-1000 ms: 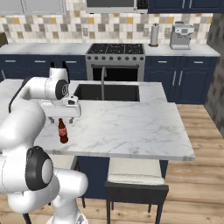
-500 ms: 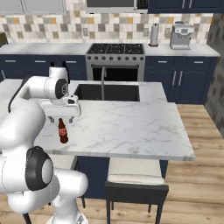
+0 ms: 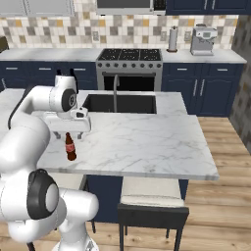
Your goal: Place the large bottle from the dining counter next to the other large bottle outside the sink, and place the small bottle from the dining counter next to the other small bottle inside the sink.
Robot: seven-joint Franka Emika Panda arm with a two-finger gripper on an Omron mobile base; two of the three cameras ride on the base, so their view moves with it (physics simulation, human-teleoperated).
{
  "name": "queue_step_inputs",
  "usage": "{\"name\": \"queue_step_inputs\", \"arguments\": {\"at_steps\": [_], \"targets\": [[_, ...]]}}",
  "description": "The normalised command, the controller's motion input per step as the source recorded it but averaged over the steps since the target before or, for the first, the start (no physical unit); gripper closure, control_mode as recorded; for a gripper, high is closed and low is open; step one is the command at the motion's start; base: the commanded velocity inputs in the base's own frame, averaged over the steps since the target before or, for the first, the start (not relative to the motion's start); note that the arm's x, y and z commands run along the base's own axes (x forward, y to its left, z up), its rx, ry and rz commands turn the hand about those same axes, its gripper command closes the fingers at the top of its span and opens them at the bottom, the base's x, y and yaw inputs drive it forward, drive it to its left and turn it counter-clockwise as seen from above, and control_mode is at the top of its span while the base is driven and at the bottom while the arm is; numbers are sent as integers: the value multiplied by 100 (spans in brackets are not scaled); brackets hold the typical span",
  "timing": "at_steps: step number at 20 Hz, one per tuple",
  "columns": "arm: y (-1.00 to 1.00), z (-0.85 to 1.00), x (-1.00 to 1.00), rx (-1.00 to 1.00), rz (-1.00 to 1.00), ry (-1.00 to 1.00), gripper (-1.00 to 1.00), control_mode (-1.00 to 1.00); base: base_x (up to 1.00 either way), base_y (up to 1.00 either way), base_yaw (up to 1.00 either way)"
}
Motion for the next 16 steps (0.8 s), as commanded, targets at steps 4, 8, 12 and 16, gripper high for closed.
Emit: {"name": "queue_step_inputs", "arguments": {"at_steps": [4,8,12,16], "targets": [[0,0,-1,0,0,0,-100,-100,0,0,0],[0,0,0,0,0,0,-100,-100,0,0,0],[0,0,7,0,0,0,-100,-100,0,0,0],[0,0,1,0,0,0,-100,-100,0,0,0]]}}
